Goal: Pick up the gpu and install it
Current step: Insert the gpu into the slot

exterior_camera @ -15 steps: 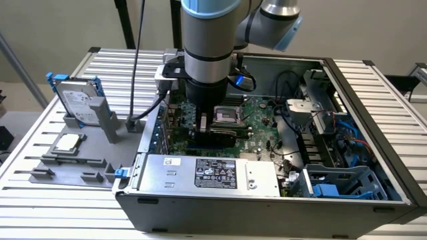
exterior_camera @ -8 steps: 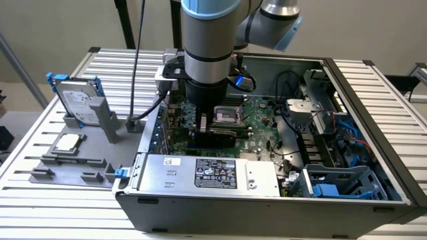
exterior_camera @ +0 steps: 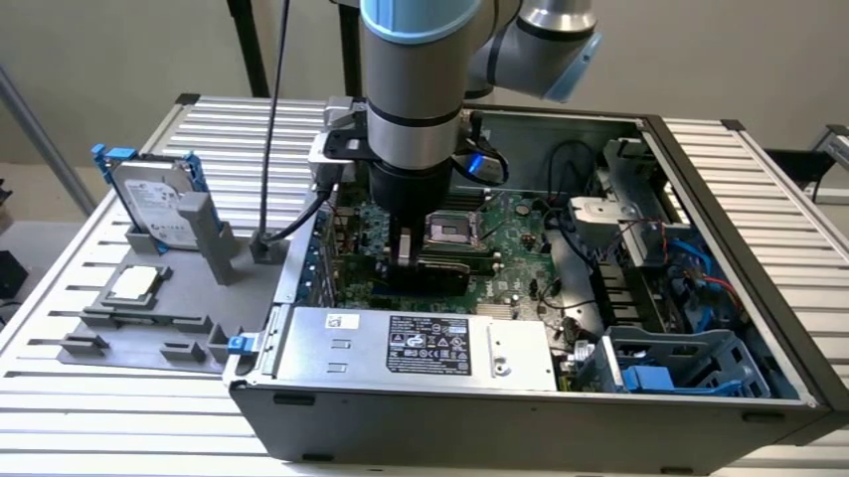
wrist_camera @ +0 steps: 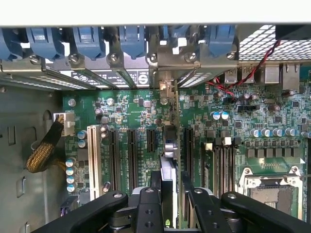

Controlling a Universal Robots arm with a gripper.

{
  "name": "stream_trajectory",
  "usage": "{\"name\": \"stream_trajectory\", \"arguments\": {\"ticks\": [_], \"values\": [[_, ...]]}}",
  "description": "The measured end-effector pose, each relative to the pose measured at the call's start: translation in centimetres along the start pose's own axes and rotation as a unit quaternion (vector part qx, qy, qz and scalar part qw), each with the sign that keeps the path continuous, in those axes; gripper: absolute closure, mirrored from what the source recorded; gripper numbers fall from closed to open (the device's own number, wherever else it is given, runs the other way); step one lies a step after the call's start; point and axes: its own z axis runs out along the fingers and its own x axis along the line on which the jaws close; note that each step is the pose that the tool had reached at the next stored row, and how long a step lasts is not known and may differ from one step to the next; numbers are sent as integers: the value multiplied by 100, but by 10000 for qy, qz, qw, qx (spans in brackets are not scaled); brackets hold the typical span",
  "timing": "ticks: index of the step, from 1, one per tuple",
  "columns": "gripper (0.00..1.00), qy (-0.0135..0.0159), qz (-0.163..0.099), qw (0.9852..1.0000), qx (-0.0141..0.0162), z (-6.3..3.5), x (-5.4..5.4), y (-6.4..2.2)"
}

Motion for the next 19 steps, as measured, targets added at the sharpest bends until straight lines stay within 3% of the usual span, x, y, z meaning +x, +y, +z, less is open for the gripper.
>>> {"name": "stream_trajectory", "arguments": {"ticks": [9, 11, 12, 14, 19], "values": [[72, -12, 3, 10000, 5, 14, -3, 1], [67, -2, 0, 10000, 1, 5, -1, 0], [59, -2, 0, 10000, 1, 5, -1, 0], [59, -2, 0, 10000, 1, 3, -1, 0], [59, -2, 0, 10000, 1, -160, -8, 1]]}}
